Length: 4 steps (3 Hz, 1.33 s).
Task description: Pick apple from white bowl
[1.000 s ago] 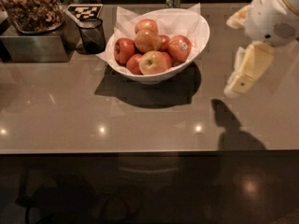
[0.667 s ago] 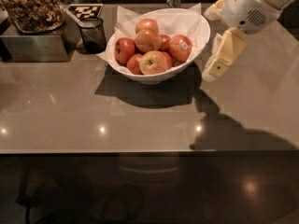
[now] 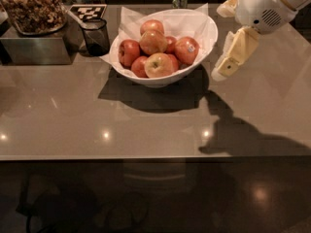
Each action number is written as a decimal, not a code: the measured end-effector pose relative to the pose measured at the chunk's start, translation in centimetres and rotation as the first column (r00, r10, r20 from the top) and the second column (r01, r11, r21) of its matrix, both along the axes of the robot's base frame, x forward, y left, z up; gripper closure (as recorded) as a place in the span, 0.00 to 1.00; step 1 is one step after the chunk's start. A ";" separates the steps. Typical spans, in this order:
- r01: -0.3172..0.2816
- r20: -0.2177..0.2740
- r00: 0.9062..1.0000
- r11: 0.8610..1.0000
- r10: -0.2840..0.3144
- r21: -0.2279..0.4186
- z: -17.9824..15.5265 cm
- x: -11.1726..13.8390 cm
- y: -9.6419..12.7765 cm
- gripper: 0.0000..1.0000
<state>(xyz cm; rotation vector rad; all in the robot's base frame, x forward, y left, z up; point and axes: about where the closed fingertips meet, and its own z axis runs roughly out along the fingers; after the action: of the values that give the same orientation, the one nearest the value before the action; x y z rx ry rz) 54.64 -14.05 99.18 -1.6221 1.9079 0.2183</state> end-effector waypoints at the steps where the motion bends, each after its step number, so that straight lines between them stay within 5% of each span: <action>1: -0.017 -0.007 1.000 0.999 0.018 0.032 -0.7 3.3 0.2 0.00; 2: -0.037 0.006 0.999 0.996 0.036 0.079 -0.9 7.8 1.3 0.00; 4: -0.040 0.021 0.999 0.995 0.038 0.089 -0.6 8.7 1.5 0.32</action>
Offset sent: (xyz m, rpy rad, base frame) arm 0.1363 0.0210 -0.0076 0.1369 -0.0224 0.0565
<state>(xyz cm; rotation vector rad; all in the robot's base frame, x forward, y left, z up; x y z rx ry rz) 63.37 -12.55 98.57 -1.5978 1.8273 0.2988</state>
